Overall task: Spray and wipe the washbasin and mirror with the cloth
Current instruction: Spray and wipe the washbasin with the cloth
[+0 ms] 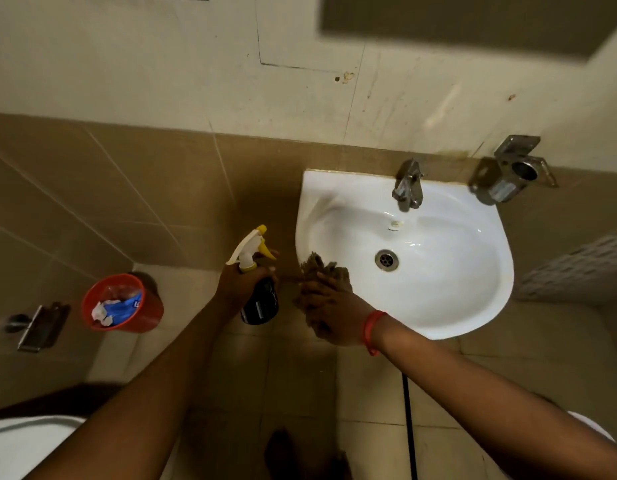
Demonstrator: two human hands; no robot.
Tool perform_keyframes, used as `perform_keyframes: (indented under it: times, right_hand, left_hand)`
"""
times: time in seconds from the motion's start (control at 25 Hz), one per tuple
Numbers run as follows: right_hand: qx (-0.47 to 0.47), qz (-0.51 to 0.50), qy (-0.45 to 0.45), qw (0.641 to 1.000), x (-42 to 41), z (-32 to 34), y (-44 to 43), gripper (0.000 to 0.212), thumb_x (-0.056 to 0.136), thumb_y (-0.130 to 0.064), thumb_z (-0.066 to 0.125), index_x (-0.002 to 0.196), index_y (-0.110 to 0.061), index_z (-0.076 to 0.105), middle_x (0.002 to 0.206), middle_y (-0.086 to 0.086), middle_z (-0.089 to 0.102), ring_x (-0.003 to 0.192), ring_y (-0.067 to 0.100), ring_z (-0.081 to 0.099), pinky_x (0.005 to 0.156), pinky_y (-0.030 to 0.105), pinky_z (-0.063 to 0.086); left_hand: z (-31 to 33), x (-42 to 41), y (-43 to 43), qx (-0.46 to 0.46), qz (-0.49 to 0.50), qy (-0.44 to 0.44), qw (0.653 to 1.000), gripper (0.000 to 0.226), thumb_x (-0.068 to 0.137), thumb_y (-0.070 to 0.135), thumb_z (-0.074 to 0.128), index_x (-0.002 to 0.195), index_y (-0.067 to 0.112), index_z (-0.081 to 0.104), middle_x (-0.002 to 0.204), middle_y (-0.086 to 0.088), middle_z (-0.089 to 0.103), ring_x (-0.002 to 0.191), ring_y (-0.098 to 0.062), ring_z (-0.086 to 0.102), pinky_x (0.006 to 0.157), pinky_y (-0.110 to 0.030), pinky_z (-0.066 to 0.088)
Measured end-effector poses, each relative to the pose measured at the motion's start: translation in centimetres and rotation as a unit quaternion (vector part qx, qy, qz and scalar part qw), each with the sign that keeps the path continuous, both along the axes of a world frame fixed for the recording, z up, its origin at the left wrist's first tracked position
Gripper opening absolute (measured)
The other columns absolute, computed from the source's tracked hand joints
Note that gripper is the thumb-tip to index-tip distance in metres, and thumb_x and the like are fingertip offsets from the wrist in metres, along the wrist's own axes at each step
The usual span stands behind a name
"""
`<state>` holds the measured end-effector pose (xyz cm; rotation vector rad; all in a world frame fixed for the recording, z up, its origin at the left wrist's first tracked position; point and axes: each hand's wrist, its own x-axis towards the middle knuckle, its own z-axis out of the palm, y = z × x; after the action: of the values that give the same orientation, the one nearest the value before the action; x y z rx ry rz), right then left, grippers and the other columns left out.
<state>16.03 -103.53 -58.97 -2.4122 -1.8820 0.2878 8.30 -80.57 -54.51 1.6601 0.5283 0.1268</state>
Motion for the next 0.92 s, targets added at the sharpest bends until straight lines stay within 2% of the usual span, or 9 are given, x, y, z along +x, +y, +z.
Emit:
perform_keyframes:
  times: [0.08, 0.2, 0.28, 0.4, 0.48, 0.56, 0.6, 0.76, 0.92]
  right_hand:
    - [0.007, -0.006, 0.015, 1.000, -0.8, 1.4, -1.3, 0.029, 0.079, -0.044, 0.058, 0.100, -0.033, 0.076, 0.143, -0.011, 0.053, 0.147, 0.020, 0.031, 0.121, 0.051, 0.013]
    - [0.094, -0.146, 0.016, 0.985, -1.6, 1.4, -0.7, 0.054, 0.081, -0.044, 0.062, 0.132, -0.026, 0.059, 0.150, 0.001, 0.042, 0.146, 0.029, 0.031, 0.108, 0.054, 0.039]
    - [0.084, -0.318, -0.016, 0.944, -3.5, 0.0, 1.0, 0.067, 0.087, -0.037, 0.059, 0.147, -0.011, 0.043, 0.156, 0.017, 0.034, 0.146, 0.041, 0.030, 0.109, 0.059, 0.039]
    - [0.044, -0.481, -0.051, 0.874, -6.2, -3.0, 3.4, 0.057, 0.096, -0.030, 0.049, 0.147, -0.005, 0.041, 0.150, 0.027, 0.041, 0.132, 0.051, 0.045, 0.107, 0.066, 0.036]
    - [0.042, -0.512, -0.073, 0.855, -5.2, -3.2, 4.4, 0.044, 0.094, -0.027, 0.057, 0.131, -0.003, 0.056, 0.123, 0.026, 0.063, 0.099, 0.047, 0.066, 0.089, 0.061, 0.049]
    - [0.055, -0.540, -0.060, 0.838, -3.1, -2.5, 5.5, 0.027, 0.090, -0.027, 0.061, 0.103, -0.004, 0.064, 0.082, 0.015, 0.068, 0.062, 0.035, 0.068, 0.063, 0.046, 0.054]
    - [0.055, -0.549, -0.046, 0.833, -2.3, -2.6, 6.2, 0.025, 0.089, -0.029, 0.062, 0.096, -0.005, 0.062, 0.075, 0.012, 0.065, 0.056, 0.033, 0.066, 0.059, 0.043, 0.053]
    - [0.059, -0.566, 0.052, 0.821, 1.2, -3.4, 10.6, 0.043, 0.092, -0.041, 0.057, 0.112, -0.002, 0.055, 0.100, 0.015, 0.065, 0.082, 0.040, 0.068, 0.071, 0.050, 0.056]
    - [0.099, -0.658, 0.162, 0.728, 6.8, -2.5, 15.8, 0.080, 0.088, -0.054, 0.061, 0.138, 0.003, 0.036, 0.134, 0.023, 0.050, 0.114, 0.047, 0.056, 0.092, 0.057, 0.047]
  left_hand:
    - [0.5, -1.0, -0.6, -0.001, 0.006, 0.001, 1.000, 0.022, 0.089, -0.006, 0.068, 0.111, -0.010, 0.066, 0.096, -0.010, 0.072, 0.067, -0.008, 0.072, 0.067, -0.020, 0.057]
    - [0.6, -2.2, -1.5, -0.002, 0.026, -0.009, 1.000, 0.022, 0.089, -0.004, 0.068, 0.110, -0.010, 0.067, 0.092, -0.010, 0.072, 0.066, -0.010, 0.071, 0.069, -0.023, 0.058]
    - [0.6, -2.7, -2.4, 0.007, 0.032, -0.002, 0.999, 0.022, 0.090, -0.003, 0.069, 0.111, -0.009, 0.068, 0.085, -0.010, 0.072, 0.066, -0.009, 0.071, 0.069, -0.021, 0.058]
    - [0.1, -2.9, -3.3, 0.014, 0.016, -0.004, 1.000, 0.020, 0.090, -0.001, 0.069, 0.108, -0.007, 0.069, 0.089, -0.007, 0.074, 0.069, -0.012, 0.072, 0.073, -0.024, 0.059]
    - [0.1, -2.7, -3.3, 0.013, 0.015, -0.002, 1.000, 0.016, 0.089, 0.000, 0.070, 0.105, -0.005, 0.070, 0.092, -0.006, 0.075, 0.071, -0.014, 0.072, 0.074, -0.024, 0.058]
    - [0.2, -2.3, -3.1, 0.011, 0.021, -0.005, 1.000, 0.013, 0.089, -0.002, 0.068, 0.102, -0.005, 0.070, 0.094, -0.005, 0.075, 0.072, -0.013, 0.072, 0.072, -0.023, 0.058]
    - [0.2, -2.0, -2.8, 0.011, 0.020, -0.005, 1.000, 0.014, 0.089, -0.003, 0.068, 0.103, -0.006, 0.070, 0.095, -0.006, 0.074, 0.072, -0.013, 0.072, 0.072, -0.022, 0.058]
    - [-0.8, -0.7, -1.1, -0.008, 0.033, -0.001, 0.999, 0.010, 0.086, 0.000, 0.072, 0.090, 0.009, 0.072, 0.089, -0.005, 0.073, 0.073, -0.007, 0.073, 0.071, -0.024, 0.059]
    - [-2.8, -0.9, 0.8, -0.034, 0.036, 0.016, 0.999, 0.015, 0.084, 0.005, 0.076, 0.088, 0.018, 0.071, 0.090, -0.010, 0.073, 0.089, -0.030, 0.071, 0.082, -0.042, 0.058]
